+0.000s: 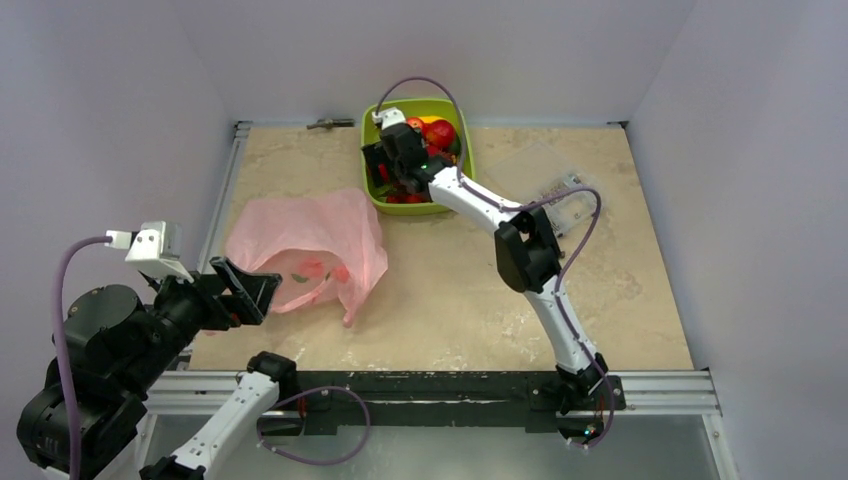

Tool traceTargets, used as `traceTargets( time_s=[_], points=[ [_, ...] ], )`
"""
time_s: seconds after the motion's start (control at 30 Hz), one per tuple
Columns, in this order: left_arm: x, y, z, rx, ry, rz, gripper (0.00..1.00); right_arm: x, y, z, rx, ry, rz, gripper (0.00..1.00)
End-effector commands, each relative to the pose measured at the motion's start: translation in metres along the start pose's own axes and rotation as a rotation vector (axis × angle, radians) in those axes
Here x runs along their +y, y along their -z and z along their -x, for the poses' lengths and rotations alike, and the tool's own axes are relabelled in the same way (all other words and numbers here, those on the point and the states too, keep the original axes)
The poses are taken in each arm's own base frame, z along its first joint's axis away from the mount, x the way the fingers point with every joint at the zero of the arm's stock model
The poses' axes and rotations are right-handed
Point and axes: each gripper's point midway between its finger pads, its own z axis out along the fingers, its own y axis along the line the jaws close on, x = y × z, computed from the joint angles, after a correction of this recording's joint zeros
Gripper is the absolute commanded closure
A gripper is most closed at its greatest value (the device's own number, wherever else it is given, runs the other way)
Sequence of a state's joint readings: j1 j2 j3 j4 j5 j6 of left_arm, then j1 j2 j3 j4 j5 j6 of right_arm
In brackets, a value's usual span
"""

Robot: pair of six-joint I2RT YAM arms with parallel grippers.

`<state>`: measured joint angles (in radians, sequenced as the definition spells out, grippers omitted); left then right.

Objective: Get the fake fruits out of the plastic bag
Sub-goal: Place the fake fruit in the bin, then reset both arms

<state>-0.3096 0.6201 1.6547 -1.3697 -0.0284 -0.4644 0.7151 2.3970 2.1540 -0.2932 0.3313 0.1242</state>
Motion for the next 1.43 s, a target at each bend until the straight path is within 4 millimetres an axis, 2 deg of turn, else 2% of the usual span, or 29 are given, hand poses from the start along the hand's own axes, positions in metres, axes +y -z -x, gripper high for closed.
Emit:
traceTargets(
  time_s=[0.0, 0.1, 0.17, 0.2, 0.3, 0.43, 0.57, 0.67, 0.77, 0.9, 1.03, 1.2, 1.33, 1.4],
  points=[
    [-0.018, 0.001, -0.001, 0.006, 0.033, -0.091, 0.00, -0.013, 0.064, 0.073, -0.122, -0.034, 0.002, 0.03],
    [-0.018, 0.000, -0.007, 0.022, 0.040, -0.098, 0.00, -0.023, 0.095, 0.086, -0.106, -0.052, -0.011, 0.02],
    [-0.018, 0.001, -0.010, 0.019, 0.043, -0.106, 0.00, -0.031, 0.119, 0.081, -0.071, -0.070, -0.015, 0.01],
    [-0.018, 0.002, -0.011, 0.018, 0.045, -0.110, 0.00, -0.036, 0.143, 0.085, -0.075, -0.098, -0.004, 0.01],
    [-0.022, 0.004, -0.012, 0.007, 0.050, -0.140, 0.00, -0.045, 0.198, 0.068, -0.068, -0.173, 0.054, 0.01],
    [-0.027, 0.005, -0.007, -0.033, 0.066, -0.173, 0.00, -0.073, 0.282, 0.050, -0.146, -0.235, 0.085, 0.01],
    [-0.031, 0.009, -0.001, -0.067, 0.084, -0.194, 0.00, -0.116, 0.365, 0.035, -0.255, -0.307, 0.040, 0.01],
    [-0.033, 0.009, 0.004, -0.087, 0.092, -0.204, 0.00, -0.147, 0.416, 0.023, -0.341, -0.354, -0.009, 0.01],
    [-0.033, 0.010, 0.009, -0.095, 0.094, -0.195, 0.00, -0.173, 0.458, 0.015, -0.406, -0.378, -0.047, 0.01],
    [-0.025, 0.015, 0.017, -0.124, 0.065, -0.148, 0.00, -0.195, 0.494, 0.013, -0.459, -0.384, -0.088, 0.01],
    [-0.013, 0.017, 0.026, -0.149, 0.050, -0.068, 0.00, -0.213, 0.518, 0.015, -0.512, -0.417, -0.137, 0.01],
    [-0.013, 0.009, 0.025, -0.140, 0.041, -0.068, 0.00, -0.228, 0.529, 0.014, -0.564, -0.451, -0.189, 0.01],
    [-0.009, 0.006, 0.025, -0.160, 0.040, -0.051, 0.00, -0.228, 0.533, 0.024, -0.616, -0.425, -0.181, 0.01],
    [-0.009, 0.006, 0.025, -0.167, 0.031, -0.058, 0.00, -0.229, 0.536, 0.021, -0.597, -0.445, -0.184, 0.01]
  ],
)
